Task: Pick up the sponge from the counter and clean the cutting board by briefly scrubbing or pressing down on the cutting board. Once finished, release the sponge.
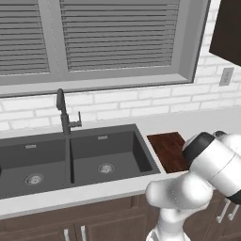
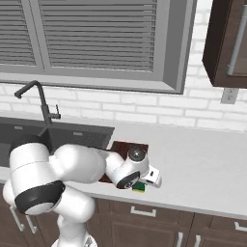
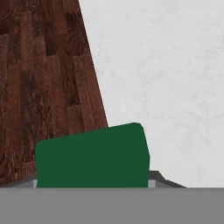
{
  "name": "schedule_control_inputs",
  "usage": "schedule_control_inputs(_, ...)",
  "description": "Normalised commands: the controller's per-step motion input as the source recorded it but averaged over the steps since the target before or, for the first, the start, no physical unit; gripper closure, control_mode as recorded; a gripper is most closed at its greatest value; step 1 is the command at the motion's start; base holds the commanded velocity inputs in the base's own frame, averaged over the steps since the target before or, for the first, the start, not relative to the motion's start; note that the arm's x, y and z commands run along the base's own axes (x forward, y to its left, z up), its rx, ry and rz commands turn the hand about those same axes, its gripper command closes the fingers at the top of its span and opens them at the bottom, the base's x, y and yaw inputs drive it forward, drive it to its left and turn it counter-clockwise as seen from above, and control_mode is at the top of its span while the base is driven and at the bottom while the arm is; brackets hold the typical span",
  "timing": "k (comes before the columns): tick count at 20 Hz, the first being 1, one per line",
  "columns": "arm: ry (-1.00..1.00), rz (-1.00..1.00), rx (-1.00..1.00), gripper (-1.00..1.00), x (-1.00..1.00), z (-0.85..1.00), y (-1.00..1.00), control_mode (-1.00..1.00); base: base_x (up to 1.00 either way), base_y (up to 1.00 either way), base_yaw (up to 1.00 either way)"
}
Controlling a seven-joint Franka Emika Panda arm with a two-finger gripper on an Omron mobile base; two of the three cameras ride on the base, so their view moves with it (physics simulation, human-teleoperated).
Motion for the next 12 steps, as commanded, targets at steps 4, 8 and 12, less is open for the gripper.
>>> schedule_control_inputs(4, 0.0, 0.0, 0.0, 1.0, 0.05, 0.12, -0.51, -1.0, 0.0, 0.0, 0.0)
schedule_control_inputs(8, 0.01, 0.0, 0.0, 1.0, 0.4, 0.32, -0.79, -1.0, 0.0, 0.0, 0.0)
schedule_control_inputs(12, 0.0, 0.0, 0.02, 1.0, 0.33, 0.07, -0.87, -1.0, 0.0, 0.0, 0.0)
